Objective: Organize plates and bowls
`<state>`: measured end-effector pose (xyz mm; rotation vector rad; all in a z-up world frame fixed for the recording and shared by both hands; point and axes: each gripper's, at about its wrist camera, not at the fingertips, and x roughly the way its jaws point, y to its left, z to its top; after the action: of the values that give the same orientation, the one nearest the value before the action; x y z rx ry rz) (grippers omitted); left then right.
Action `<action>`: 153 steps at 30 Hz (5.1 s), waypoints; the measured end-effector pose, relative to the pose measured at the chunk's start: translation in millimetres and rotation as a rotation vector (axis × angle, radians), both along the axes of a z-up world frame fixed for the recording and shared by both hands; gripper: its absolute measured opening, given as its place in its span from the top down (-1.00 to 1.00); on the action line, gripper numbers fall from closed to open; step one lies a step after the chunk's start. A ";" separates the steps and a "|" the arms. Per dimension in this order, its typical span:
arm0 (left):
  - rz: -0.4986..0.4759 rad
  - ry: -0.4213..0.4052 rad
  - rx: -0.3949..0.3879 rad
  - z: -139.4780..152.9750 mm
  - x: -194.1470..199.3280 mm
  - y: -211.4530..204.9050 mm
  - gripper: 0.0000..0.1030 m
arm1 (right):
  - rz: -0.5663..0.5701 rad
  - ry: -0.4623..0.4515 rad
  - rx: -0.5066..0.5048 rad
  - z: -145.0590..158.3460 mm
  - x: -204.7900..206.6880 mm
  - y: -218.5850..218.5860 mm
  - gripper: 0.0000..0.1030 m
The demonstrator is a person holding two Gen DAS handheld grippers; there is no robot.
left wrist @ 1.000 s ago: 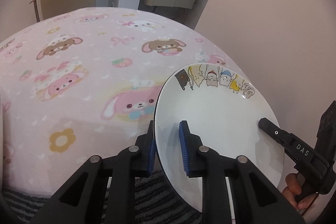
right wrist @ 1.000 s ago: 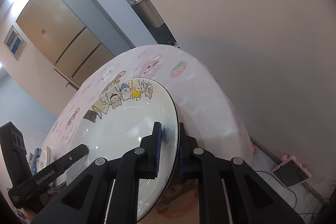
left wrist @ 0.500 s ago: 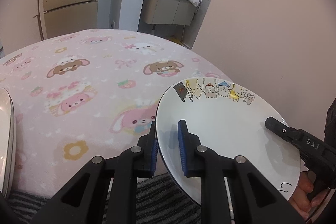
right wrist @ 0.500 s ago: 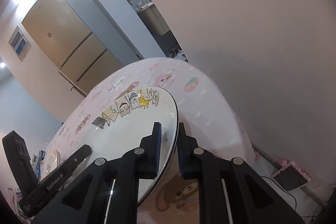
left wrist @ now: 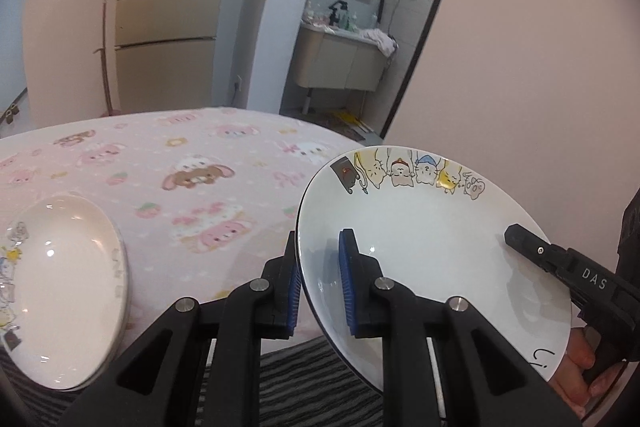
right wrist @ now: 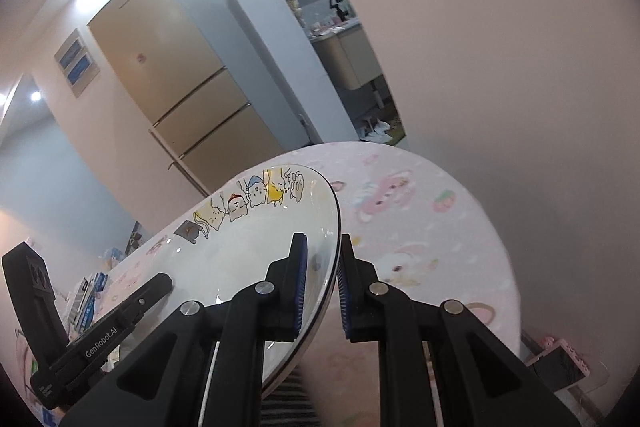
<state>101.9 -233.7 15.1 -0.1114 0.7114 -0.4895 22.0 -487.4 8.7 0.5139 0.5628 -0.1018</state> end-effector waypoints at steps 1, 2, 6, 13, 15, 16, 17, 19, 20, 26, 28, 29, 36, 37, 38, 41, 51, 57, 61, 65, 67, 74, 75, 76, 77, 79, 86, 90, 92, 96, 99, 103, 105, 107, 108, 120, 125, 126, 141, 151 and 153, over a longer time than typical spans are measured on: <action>0.008 -0.013 -0.004 4.1 -2.1 8.1 0.71 | 0.011 -0.004 -0.007 3.6 0.4 6.9 0.70; 0.014 -0.023 -0.009 7.9 -4.2 16.8 0.71 | 0.027 -0.007 -0.016 8.3 1.1 16.4 0.70; 0.050 -0.045 -0.035 18.9 -11.3 52.8 0.72 | 0.070 -0.022 -0.037 24.6 3.8 48.1 0.70; 0.112 -0.081 -0.035 34.8 -20.8 116.1 0.71 | 0.157 -0.032 -0.068 48.7 17.0 110.5 0.70; 0.138 -0.099 -0.037 37.8 -23.6 133.8 0.71 | 0.198 -0.031 -0.082 53.7 21.7 132.7 0.69; 0.155 -0.107 -0.039 39.5 -24.8 144.7 0.71 | 0.210 -0.032 -0.089 55.4 23.6 140.2 0.69; 0.169 -0.111 -0.042 40.7 -25.5 153.6 0.71 | 0.227 -0.032 -0.103 57.9 26.3 153.1 0.69; 0.195 -0.113 -0.046 42.7 -26.0 172.9 0.71 | 0.251 -0.032 -0.117 62.0 30.1 171.4 0.69; 0.207 -0.114 -0.048 43.0 -26.6 182.7 0.71 | 0.269 -0.031 -0.119 64.0 33.5 182.7 0.69; 0.263 -0.121 -0.037 33.9 -28.5 232.0 0.71 | 0.350 -0.014 -0.134 60.0 49.3 235.5 0.69; 0.283 -0.097 -0.040 25.6 -25.3 246.8 0.71 | 0.370 0.000 -0.143 52.5 54.6 248.0 0.68; 0.292 -0.089 -0.037 22.1 -23.5 251.8 0.71 | 0.382 0.015 -0.142 46.5 58.7 254.9 0.68; 0.331 -0.018 -0.055 -17.4 -11.2 282.0 0.71 | 0.449 0.068 -0.168 13.2 80.9 281.0 0.64; 0.335 -0.004 -0.063 -25.1 -8.2 284.9 0.71 | 0.455 0.085 -0.171 8.6 84.0 283.9 0.64; 0.337 0.007 -0.062 -30.8 -6.8 287.6 0.71 | 0.461 0.109 -0.169 1.9 88.7 286.8 0.64; 0.344 0.040 -0.049 -45.7 -0.4 289.8 0.71 | 0.470 0.158 -0.169 -13.6 96.3 290.2 0.64; 0.327 0.108 -0.030 -71.7 11.4 289.6 0.71 | 0.493 0.222 -0.202 -41.5 99.6 293.1 0.60; 0.334 0.115 -0.033 -73.8 10.8 291.3 0.70 | 0.487 0.211 -0.236 -41.5 98.7 297.2 0.59; 0.340 0.114 -0.018 -73.4 10.7 289.7 0.70 | 0.487 0.225 -0.242 -45.9 100.9 298.1 0.58; 0.344 0.109 0.020 -72.1 10.4 285.4 0.70 | 0.471 0.236 -0.326 -51.0 97.4 307.7 0.55; 0.350 0.104 0.045 -72.1 9.8 283.4 0.70 | 0.465 0.236 -0.402 -53.6 91.8 317.8 0.51; 0.359 0.122 0.072 -76.1 11.7 286.0 0.69 | 0.476 0.256 -0.426 -56.4 92.7 319.1 0.52; 0.359 0.120 0.078 -76.0 11.4 285.4 0.69 | 0.474 0.266 -0.428 -57.7 94.6 319.1 0.52; 0.358 0.121 0.077 -76.0 11.4 285.8 0.69 | 0.473 0.273 -0.429 -58.8 95.1 318.5 0.52; 0.358 0.120 0.076 -75.8 11.3 285.9 0.69 | 0.473 0.271 -0.435 -59.1 94.8 318.3 0.52; 0.359 0.119 0.086 -75.5 11.0 284.4 0.69 | 0.467 0.264 -0.463 -58.7 92.9 320.1 0.52; 0.349 0.115 0.076 -74.6 10.7 284.8 0.63 | 0.454 0.235 -0.533 -57.9 89.7 325.7 0.52; 0.346 0.115 0.058 -74.9 10.6 286.7 0.63 | 0.446 0.239 -0.520 -56.2 90.6 325.0 0.52; 0.347 0.116 0.059 -75.0 10.6 286.1 0.63 | 0.447 0.256 -0.481 -50.7 93.2 321.5 0.52; 0.346 0.105 0.085 -75.7 9.2 283.0 0.56 | 0.486 0.227 -0.476 -38.8 90.6 319.7 0.52; 0.344 0.099 0.085 -75.4 8.7 281.6 0.54 | 0.540 0.194 -0.473 -33.8 85.2 324.2 0.52; 0.340 0.104 0.072 -74.9 9.8 282.5 0.52 | 0.541 0.162 -0.515 -40.3 80.0 332.3 0.52; 0.337 0.097 0.081 -73.7 9.0 280.0 0.52 | 0.526 0.156 -0.521 -44.0 79.1 332.8 0.52; 0.342 0.094 0.088 -73.2 8.6 279.2 0.52 | 0.523 0.144 -0.520 -47.4 78.7 332.9 0.52; 0.345 0.101 0.089 -74.1 9.5 279.6 0.52 | 0.523 0.141 -0.520 -48.7 79.0 332.9 0.52; 0.335 0.084 0.085 -70.7 7.4 277.8 0.14 | 0.497 0.125 -0.541 -52.2 88.3 321.6 0.52; 0.349 0.074 0.051 -67.7 7.8 283.9 -0.38 | 0.478 0.114 -0.504 -35.6 93.1 299.7 0.52; 0.349 0.074 0.051 -67.8 8.0 283.9 -0.40 | 0.480 0.119 -0.496 -35.8 93.3 298.8 0.51; 0.314 0.060 0.053 -65.1 5.6 278.1 -0.94 | 0.400 0.220 -0.440 -51.6 118.0 293.5 -0.20; 0.310 0.018 0.073 -61.0 1.6 273.4 -0.94 | 0.453 0.118 -0.465 -54.1 110.1 304.5 -0.20; 0.308 0.021 0.080 -61.6 1.9 272.2 -0.94 | 0.472 0.158 -0.477 -63.2 114.2 308.9 -0.20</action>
<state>103.8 38.5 -46.5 -0.1486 0.7183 -0.1652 136.2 -178.5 -54.5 -0.0989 0.7733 0.1730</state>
